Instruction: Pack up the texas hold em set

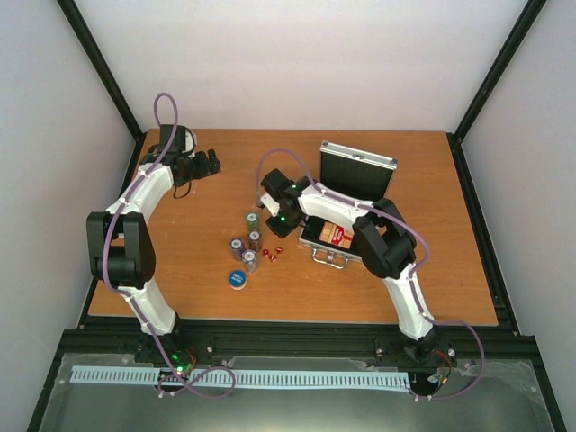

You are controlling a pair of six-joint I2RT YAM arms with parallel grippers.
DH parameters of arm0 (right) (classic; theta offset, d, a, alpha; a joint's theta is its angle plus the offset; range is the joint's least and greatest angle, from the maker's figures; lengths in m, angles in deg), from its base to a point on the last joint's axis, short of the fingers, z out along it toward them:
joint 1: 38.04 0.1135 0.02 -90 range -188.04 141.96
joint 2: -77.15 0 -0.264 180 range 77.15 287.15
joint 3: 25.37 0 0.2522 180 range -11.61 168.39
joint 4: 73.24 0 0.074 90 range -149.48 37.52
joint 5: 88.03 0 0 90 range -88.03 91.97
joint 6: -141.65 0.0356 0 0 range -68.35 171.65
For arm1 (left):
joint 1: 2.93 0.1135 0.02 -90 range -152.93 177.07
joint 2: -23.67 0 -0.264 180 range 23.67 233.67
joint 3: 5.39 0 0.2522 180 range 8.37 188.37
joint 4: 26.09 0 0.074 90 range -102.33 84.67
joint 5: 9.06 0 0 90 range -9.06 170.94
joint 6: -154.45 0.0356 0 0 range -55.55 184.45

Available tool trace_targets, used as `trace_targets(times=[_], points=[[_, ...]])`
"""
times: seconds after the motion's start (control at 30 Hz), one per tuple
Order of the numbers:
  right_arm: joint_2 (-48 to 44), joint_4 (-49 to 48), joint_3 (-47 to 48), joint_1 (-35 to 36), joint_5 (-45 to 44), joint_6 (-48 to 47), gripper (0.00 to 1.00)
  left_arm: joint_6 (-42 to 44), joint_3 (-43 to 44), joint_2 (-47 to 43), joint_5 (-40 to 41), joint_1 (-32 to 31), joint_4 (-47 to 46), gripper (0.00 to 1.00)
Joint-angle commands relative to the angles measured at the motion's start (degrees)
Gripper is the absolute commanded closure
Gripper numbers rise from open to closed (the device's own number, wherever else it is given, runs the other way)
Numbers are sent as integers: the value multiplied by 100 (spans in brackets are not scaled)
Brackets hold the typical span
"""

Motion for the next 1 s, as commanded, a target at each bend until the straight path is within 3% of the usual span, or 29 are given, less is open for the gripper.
trace_targets(times=[0.0, 0.47, 0.97], points=[[-792, 243, 133, -15, -341, 102, 90, 93, 215, 40, -14, 67, 36, 0], [-1663, 115, -1000, -922, -881, 315, 90, 91, 200, 23, -123, 67, 10, 0], [-1593, -285, -1768, -1402, -1275, 344, 90, 111, 86, -93, -77, 73, 40, 0]])
